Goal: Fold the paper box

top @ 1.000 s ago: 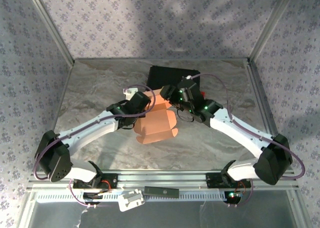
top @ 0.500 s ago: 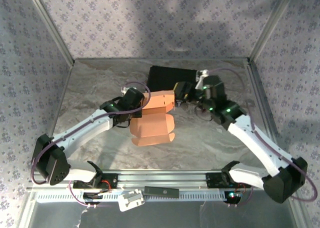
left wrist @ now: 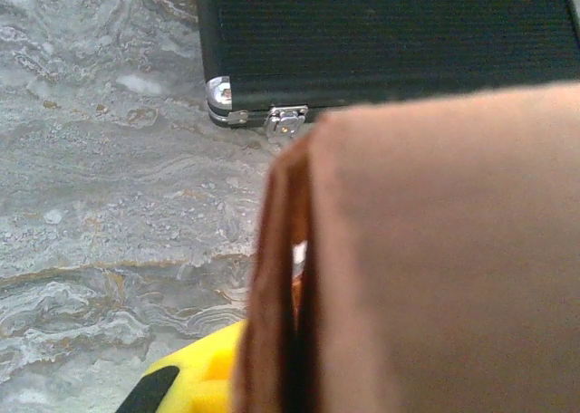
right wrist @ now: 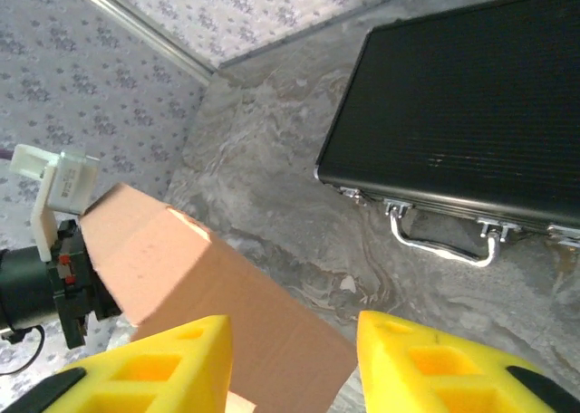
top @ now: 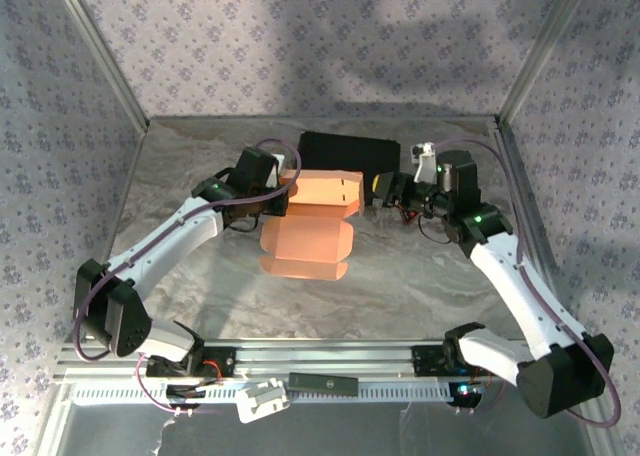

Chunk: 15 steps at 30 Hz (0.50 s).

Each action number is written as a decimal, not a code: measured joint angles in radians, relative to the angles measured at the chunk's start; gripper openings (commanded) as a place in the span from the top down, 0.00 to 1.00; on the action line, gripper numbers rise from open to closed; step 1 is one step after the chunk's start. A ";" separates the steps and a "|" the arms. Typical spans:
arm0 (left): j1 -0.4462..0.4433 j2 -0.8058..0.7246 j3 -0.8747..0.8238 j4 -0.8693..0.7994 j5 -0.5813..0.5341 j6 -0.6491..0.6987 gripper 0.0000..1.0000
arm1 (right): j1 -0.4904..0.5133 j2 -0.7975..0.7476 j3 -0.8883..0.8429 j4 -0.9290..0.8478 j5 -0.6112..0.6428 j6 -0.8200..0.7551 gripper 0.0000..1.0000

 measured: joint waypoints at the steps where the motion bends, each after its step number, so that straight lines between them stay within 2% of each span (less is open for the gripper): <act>1: 0.000 0.000 0.000 0.000 -0.005 -0.001 1.00 | 0.024 -0.007 0.020 -0.015 0.031 0.008 0.54; 6: -0.001 0.000 -0.001 0.000 -0.039 -0.008 1.00 | 0.185 0.063 0.218 -0.094 0.183 0.058 0.52; 11: -0.026 -0.003 -0.003 -0.001 -0.117 -0.030 1.00 | 0.328 0.243 0.409 -0.203 0.373 0.126 0.51; 15: -0.061 -0.029 -0.019 -0.005 -0.185 -0.059 1.00 | 0.413 0.347 0.498 -0.296 0.500 0.166 0.51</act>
